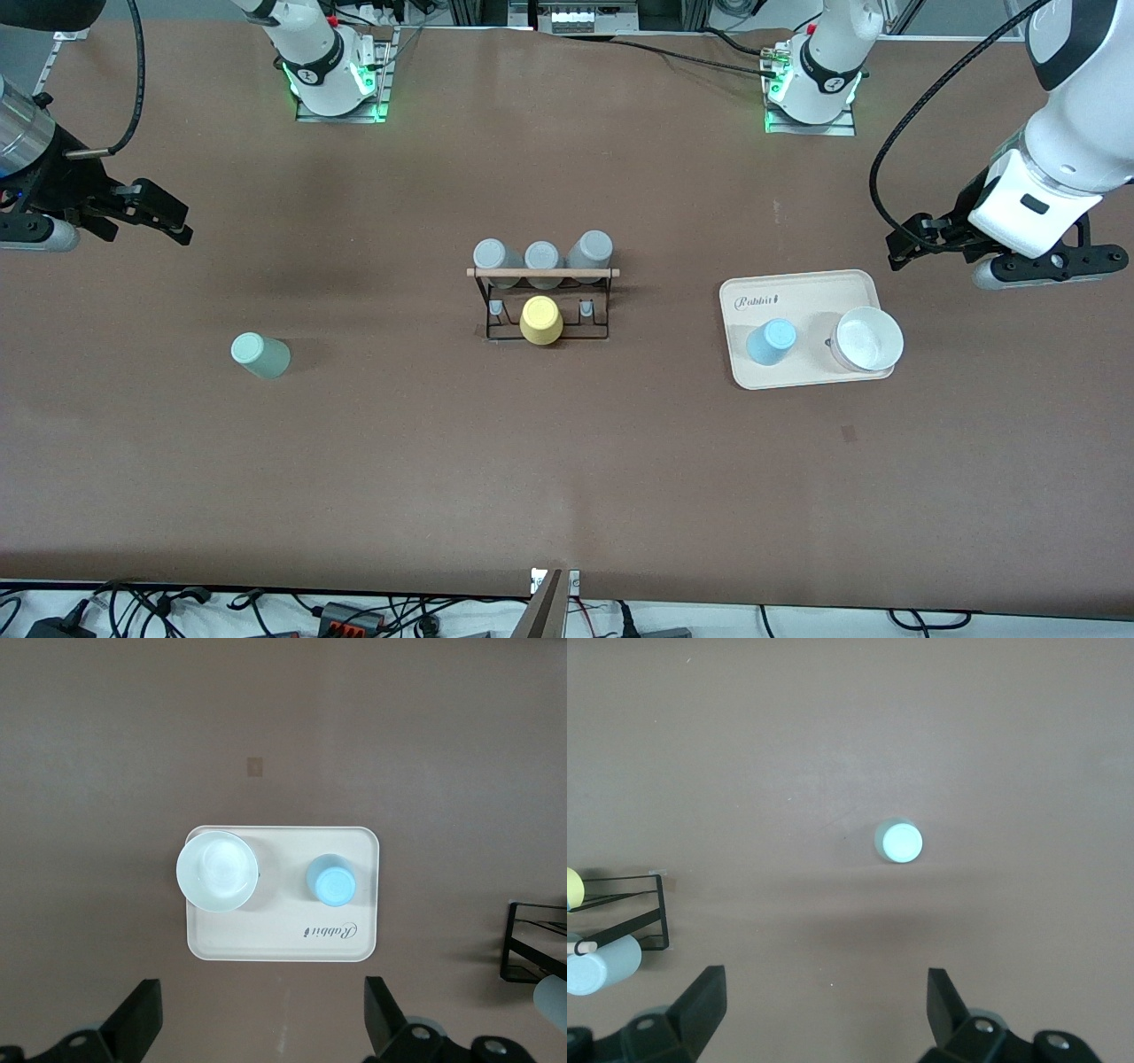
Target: Hang scattered cups on rack with three cups
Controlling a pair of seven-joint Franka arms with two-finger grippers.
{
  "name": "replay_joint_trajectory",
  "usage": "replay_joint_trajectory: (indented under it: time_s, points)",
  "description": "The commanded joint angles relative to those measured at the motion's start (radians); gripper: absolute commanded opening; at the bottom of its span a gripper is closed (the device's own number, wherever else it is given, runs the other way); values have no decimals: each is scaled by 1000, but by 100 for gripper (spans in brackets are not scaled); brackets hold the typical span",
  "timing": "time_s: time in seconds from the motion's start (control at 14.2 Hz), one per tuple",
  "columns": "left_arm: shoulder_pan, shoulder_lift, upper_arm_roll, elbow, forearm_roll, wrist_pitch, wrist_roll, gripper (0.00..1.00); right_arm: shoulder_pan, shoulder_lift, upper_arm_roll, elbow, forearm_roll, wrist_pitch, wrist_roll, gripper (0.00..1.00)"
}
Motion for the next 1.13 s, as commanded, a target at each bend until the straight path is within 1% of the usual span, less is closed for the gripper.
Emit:
replay_joint_trajectory:
  time_s: [0.0, 0.21, 0.49, 0.56, 0.71, 0.78, 0.92, 1.06]
  points:
    - [6, -8, -7, -1, 2, 0, 6, 100, 0, 34, -12, 42, -1, -49, -2, 100]
    - [0, -10, -7, -5, 2, -3, -9, 100, 9, 49, -8, 100, -13, -87, -2, 100]
    - [-12, 10, -9, 1, 2, -8, -7, 100, 12, 49, -6, 104, -16, -95, -4, 100]
    - [-22, 33, -12, -4, 2, -14, -2, 100, 12, 49, -6, 104, -16, -97, -2, 100]
    - [-57, 102, -22, 4, 2, -43, 4, 100, 16, 43, -5, 94, -24, -95, 21, 100]
    - [-66, 139, -22, 4, 2, -37, 4, 100, 17, 43, -3, 91, -28, -90, 37, 100]
    - [-97, 246, -22, 15, 7, -22, -2, 100, 25, 42, -3, 87, -31, -84, 41, 100]
    - [-141, 359, -21, 21, 13, 26, -8, 100, 31, 40, -3, 88, -54, -90, 38, 100]
